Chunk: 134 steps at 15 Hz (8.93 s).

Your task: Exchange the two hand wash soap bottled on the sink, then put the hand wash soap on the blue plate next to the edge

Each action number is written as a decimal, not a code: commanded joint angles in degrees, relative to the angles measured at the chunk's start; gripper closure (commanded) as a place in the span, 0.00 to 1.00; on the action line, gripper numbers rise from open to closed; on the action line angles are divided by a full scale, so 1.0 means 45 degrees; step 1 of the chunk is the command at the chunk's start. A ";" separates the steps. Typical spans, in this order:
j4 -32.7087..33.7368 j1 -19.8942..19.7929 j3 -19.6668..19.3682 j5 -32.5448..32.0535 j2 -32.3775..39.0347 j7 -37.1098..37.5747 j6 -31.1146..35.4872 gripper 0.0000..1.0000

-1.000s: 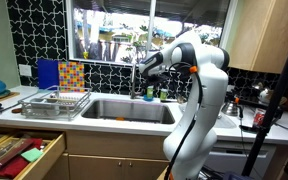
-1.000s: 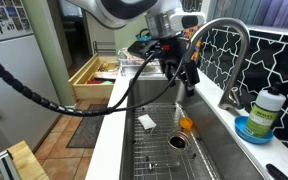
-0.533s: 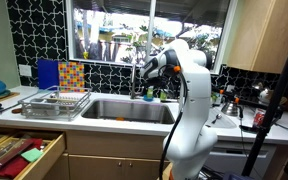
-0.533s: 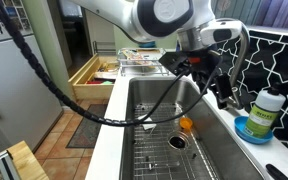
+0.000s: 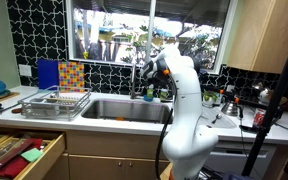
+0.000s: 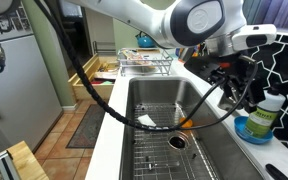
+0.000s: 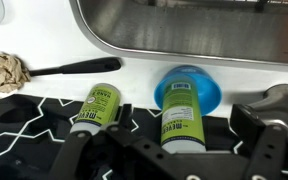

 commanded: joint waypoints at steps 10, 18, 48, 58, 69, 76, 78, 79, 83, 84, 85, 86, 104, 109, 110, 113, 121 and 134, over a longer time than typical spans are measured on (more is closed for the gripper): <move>0.1147 -0.0403 0.0163 0.0347 0.0801 -0.1838 0.0071 0.00; 0.2213 -0.0773 0.0201 0.0597 0.2293 -0.1484 0.1771 0.00; 0.5028 -0.1988 0.1373 0.2382 0.4785 -0.1625 0.3167 0.56; 0.4045 -0.2393 0.1248 0.2387 0.2719 -0.1875 0.2428 0.59; 0.1191 -0.2671 -0.0616 0.1296 0.0434 -0.0408 0.0313 0.59; 0.0795 -0.2568 -0.1559 0.0797 0.1230 0.1573 0.0473 0.59; 0.0741 -0.2807 -0.1214 0.1349 0.1393 0.1462 0.0811 0.59; 0.0681 -0.2857 -0.1087 0.1564 0.1422 0.1393 0.1037 0.59; 0.0798 -0.2882 -0.0953 0.1861 0.1849 0.1295 0.1703 0.59; 0.0817 -0.2855 -0.0985 0.1822 0.1932 0.1307 0.1927 0.59; 0.0848 -0.2843 -0.1014 0.1770 0.2024 0.1307 0.2150 0.59; 0.0879 -0.2849 -0.1046 0.1721 0.2120 0.1283 0.2393 0.59; 0.2189 -0.2849 -0.0722 0.1356 0.1528 -0.1254 0.3179 0.00; 0.3173 -0.3217 -0.0356 0.1145 0.2005 -0.2901 0.2456 0.00; 0.3637 -0.3493 -0.0018 0.1339 0.2212 -0.3725 0.1906 0.00; 0.4958 -0.4074 0.0690 0.1510 0.2841 -0.5522 0.0423 0.00; 0.8073 -0.5122 0.1803 0.1561 0.5119 -0.6758 -0.0014 0.00; 1.1253 -0.5510 0.2362 0.1595 0.7423 -0.6395 -0.1025 0.54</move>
